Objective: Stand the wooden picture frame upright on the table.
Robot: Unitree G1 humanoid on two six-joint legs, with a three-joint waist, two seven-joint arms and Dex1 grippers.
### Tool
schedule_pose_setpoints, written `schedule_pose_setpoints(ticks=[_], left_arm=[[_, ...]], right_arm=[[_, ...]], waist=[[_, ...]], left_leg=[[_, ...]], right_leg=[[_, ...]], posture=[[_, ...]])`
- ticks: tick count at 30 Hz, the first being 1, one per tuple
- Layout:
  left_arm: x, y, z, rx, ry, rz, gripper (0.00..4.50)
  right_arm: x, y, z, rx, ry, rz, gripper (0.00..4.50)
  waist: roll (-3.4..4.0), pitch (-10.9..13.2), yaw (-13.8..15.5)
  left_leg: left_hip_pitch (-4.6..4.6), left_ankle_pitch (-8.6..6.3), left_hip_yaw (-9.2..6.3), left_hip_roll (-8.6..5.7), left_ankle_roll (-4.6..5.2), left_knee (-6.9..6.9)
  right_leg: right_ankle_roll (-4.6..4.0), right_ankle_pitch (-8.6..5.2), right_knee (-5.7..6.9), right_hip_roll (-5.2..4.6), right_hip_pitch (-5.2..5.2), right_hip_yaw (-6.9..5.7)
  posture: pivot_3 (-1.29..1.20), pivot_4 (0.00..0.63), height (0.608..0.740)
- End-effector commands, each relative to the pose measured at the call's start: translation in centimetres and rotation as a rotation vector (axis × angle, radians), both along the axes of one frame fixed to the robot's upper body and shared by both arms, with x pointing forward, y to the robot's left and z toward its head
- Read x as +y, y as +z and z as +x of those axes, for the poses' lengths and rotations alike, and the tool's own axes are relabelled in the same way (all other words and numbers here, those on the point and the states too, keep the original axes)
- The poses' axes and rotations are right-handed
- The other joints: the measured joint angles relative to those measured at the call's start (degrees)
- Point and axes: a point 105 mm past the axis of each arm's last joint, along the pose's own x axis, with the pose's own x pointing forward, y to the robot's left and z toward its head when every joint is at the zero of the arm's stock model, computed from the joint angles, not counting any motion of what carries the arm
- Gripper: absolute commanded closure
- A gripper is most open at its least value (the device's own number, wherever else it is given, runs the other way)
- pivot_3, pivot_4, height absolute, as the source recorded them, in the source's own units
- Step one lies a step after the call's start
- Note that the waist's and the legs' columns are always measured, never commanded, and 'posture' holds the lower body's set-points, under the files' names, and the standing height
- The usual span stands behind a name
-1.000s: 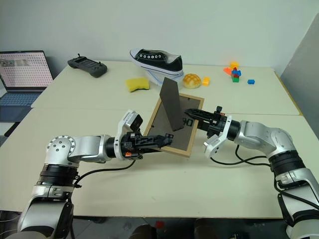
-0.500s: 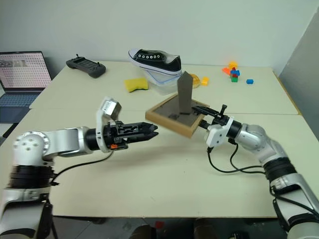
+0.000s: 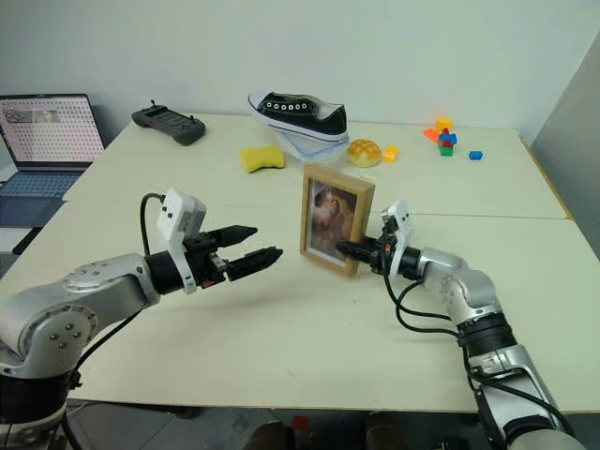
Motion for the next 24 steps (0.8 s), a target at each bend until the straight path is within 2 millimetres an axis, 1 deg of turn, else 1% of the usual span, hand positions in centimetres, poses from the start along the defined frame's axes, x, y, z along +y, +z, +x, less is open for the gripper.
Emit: schedule_pose_setpoints(ticks=[1, 4, 5, 6, 8, 10, 11, 14, 16, 17, 18, 19, 21, 22, 24], left_arm=[[-0.2, 0.1, -0.4, -0.051, -0.017, 0.015, 0.00], [-0.3, -0.2, -0.4, -0.049, -0.024, 0.020, 0.00], [-0.3, -0.2, -0.3, -0.049, -0.025, 0.020, 0.00], [-0.3, -0.2, -0.3, -0.048, -0.027, 0.018, 0.00], [-0.1, -0.1, 0.2, -0.043, -0.018, 0.014, 0.00], [0.1, -0.1, 0.8, -0.033, -0.016, 0.012, 0.00], [0.2, -0.1, 1.1, -0.029, -0.015, 0.009, 0.00], [0.9, 0.3, 2.1, -0.041, -0.004, 0.026, 0.00], [1.8, 0.8, 2.9, -0.049, 0.001, 0.051, 0.00], [2.1, 1.0, 3.1, -0.053, 0.001, 0.063, 0.00], [2.6, 1.1, 3.3, -0.054, -0.002, 0.082, 0.00], [3.5, 1.2, 3.7, -0.056, 0.005, 0.106, 0.00], [4.6, 1.2, 4.2, -0.053, 0.011, 0.138, 0.00], [4.9, 1.1, 4.4, -0.052, 0.009, 0.147, 0.00], [5.1, 1.2, 4.7, -0.059, 0.003, 0.152, 0.00]], right_arm=[[-0.2, 0.5, 0.5, -0.064, -0.009, -0.003, 3.21], [-0.3, -0.2, 0.4, -0.079, -0.014, -0.032, 3.21], [-0.4, -0.2, 0.3, -0.087, -0.014, -0.037, 2.50], [-0.5, -0.1, 0.2, -0.097, -0.015, -0.044, 2.36], [-0.8, 0.0, -0.2, -0.116, -0.009, -0.066, 1.86], [-1.6, -0.1, -0.6, -0.145, -0.024, -0.106, 1.43], [-2.1, -0.2, -0.8, -0.160, -0.037, -0.127, 1.12], [-4.1, -0.3, -1.5, -0.208, -0.081, -0.214, 0.56], [-6.6, 0.3, -2.1, -0.279, -0.138, -0.319, 0.13], [-7.4, 0.7, -2.4, -0.304, -0.158, -0.354, 0.02], [-8.1, 1.5, -2.7, -0.331, -0.175, -0.364, 0.02], [-8.7, 3.0, -3.4, -0.342, -0.181, -0.341, 0.02], [-9.0, 5.2, -4.7, -0.357, -0.172, -0.308, 0.02], [-9.0, 5.9, -5.2, -0.362, -0.167, -0.303, 0.02], [-8.9, 6.5, -5.6, -0.366, -0.175, -0.306, 0.02]], waist=[[0.00, 0.00, 0.00], [0.00, 0.00, -0.01], [0.00, 0.00, -0.01], [0.00, 0.00, -0.01], [0.00, 0.00, 0.01], [0.00, 0.00, 0.14], [0.00, 0.00, 0.17], [0.00, 0.00, 0.43], [0.00, 0.00, 0.58], [-0.01, 0.00, 0.62], [-0.01, 0.00, 0.60], [-0.01, 0.00, 0.59], [0.10, 0.07, 0.41], [0.12, 0.08, 0.26], [0.12, 0.08, 0.07]], left_leg=[[0.00, 0.00, -0.01, 0.01, 0.00, 0.00], [0.00, 0.00, -0.02, 0.02, 0.01, 0.00], [0.01, 0.00, -0.03, 0.02, 0.01, 0.00], [0.00, 0.00, -0.04, 0.02, 0.01, 0.00], [0.00, -0.01, -0.03, 0.02, 0.01, 0.00], [-0.01, -0.01, -0.05, 0.02, 0.01, -0.01], [-0.01, -0.01, -0.05, 0.02, 0.01, -0.01], [-0.01, -0.01, -0.04, 0.00, 0.01, -0.01], [-0.01, -0.01, -0.05, 0.00, 0.01, -0.01], [-0.02, -0.01, -0.05, 0.01, 0.01, -0.01], [-0.05, -0.01, -0.05, 0.00, 0.01, -0.01], [-0.06, -0.01, -0.05, 0.00, 0.01, -0.01], [-0.01, -0.01, -0.03, 0.02, 0.02, -0.01], [-0.02, -0.01, -0.04, 0.01, 0.02, -0.04], [0.03, -0.01, -0.06, 0.08, 0.02, -0.07]], right_leg=[[0.00, 0.00, 0.01, 0.00, -0.01, -0.01], [0.00, 0.00, 0.01, 0.01, 0.01, -0.02], [0.00, 0.00, 0.02, 0.02, 0.01, -0.03], [0.00, 0.00, 0.02, 0.02, 0.01, -0.03], [0.00, 0.00, 0.01, 0.02, 0.01, -0.03], [0.00, 0.00, 0.01, 0.02, 0.01, -0.04], [0.00, 0.00, 0.01, 0.02, 0.00, -0.04], [0.01, 0.00, 0.01, 0.02, 0.01, -0.04], [0.01, 0.00, 0.00, 0.03, 0.01, -0.04], [0.01, 0.00, -0.01, 0.03, 0.00, -0.05], [0.01, 0.00, -0.01, 0.03, -0.01, -0.06], [0.01, 0.00, -0.01, 0.04, -0.02, -0.05], [0.01, 0.00, 0.00, 0.08, -0.01, -0.01], [0.01, 0.00, 0.02, 0.09, -0.02, -0.02], [0.00, -0.01, 0.04, 0.18, -0.02, 0.00]], posture=[[0.00, 0.150, 0.740], [0.00, 0.150, 0.740], [0.00, 0.150, 0.740], [0.00, 0.150, 0.740], [0.00, 0.150, 0.740], [0.00, 0.150, 0.740], [0.00, 0.150, 0.740], [0.00, 0.150, 0.740], [0.00, 0.150, 0.740], [0.00, 0.150, 0.740], [0.00, 0.150, 0.740], [0.00, 0.150, 0.740], [0.00, 0.150, 0.740], [0.00, 0.150, 0.740], [0.00, 0.150, 0.740]])
